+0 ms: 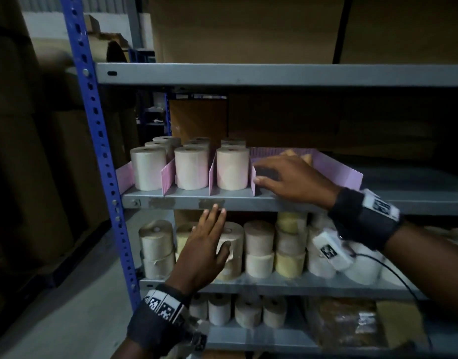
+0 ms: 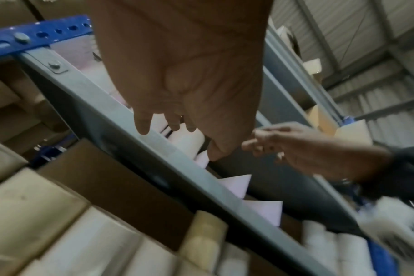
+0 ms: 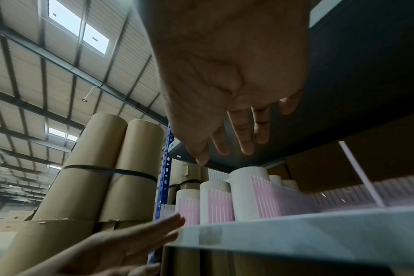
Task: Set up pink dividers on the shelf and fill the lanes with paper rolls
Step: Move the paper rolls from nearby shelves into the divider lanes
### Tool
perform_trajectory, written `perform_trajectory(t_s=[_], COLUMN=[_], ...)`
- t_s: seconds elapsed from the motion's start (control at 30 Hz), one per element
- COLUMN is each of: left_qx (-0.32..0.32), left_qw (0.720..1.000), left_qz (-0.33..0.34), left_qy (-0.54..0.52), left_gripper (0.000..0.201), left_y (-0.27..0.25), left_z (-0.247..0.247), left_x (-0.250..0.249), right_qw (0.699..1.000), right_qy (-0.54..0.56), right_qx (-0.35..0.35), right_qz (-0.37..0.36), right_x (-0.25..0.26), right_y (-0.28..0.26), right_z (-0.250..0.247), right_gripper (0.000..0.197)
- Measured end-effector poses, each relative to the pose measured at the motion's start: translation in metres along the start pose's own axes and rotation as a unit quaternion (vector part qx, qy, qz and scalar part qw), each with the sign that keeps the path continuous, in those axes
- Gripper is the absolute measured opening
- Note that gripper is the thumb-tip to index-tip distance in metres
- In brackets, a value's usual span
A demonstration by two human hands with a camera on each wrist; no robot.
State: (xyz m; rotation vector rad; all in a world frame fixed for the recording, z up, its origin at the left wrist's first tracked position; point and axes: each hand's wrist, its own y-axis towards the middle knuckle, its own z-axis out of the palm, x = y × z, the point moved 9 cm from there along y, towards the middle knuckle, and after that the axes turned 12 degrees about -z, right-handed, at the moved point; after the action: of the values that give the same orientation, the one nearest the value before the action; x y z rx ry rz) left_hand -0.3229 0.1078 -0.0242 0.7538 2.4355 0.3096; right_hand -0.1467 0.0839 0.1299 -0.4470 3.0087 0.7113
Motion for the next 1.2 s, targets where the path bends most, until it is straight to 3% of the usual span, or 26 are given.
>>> perform_trajectory(t_s=[0.3,0.43,0.63,0.8,1.0,1.2], left_qx=[-0.055,-0.044,-0.012,0.019,0.022,0.035], left_qw=[0.982,0.967,0.955,0.949,0.934,0.925], left_qz=[0.044,0.059,0.088,0.125,0.155,0.183], left_qy=[-0.177,-0.242,-0.284,-0.289,-0.32,-0.33], left_gripper=[0.06,0.05,0.042,0.037,0.039,0.04], left_y=[-0.082,-0.107,-0.123,-0.105,-0.05,0.013], left_z=[-0.002,0.019,0.053,0.089,0.137,0.171], left_x=[-0.082,-0.123,-0.192,-0.259,-0.363,-0.449], right_qw=[0.996,0.988,0.976,0.963,0.944,0.924], right_qy=[0.02,0.014,0.006,-0.008,-0.038,-0.032], right_qx=[-0.054,-0.072,-0.052,-0.07,-0.098,-0.163], right_qz=[0.067,0.133,0.21,0.259,0.313,0.343], right_x=[0.012,0.0,-0.043,-0.095,-0.194,-0.279], right_y=[-0.18,-0.252,-0.333,-0.387,-0.44,-0.459], right_z=[-0.013,-0.023,-0.04,-0.055,-0.083,-0.118], right_gripper=[0.037,0.028,0.036,0.047,0.049,0.052])
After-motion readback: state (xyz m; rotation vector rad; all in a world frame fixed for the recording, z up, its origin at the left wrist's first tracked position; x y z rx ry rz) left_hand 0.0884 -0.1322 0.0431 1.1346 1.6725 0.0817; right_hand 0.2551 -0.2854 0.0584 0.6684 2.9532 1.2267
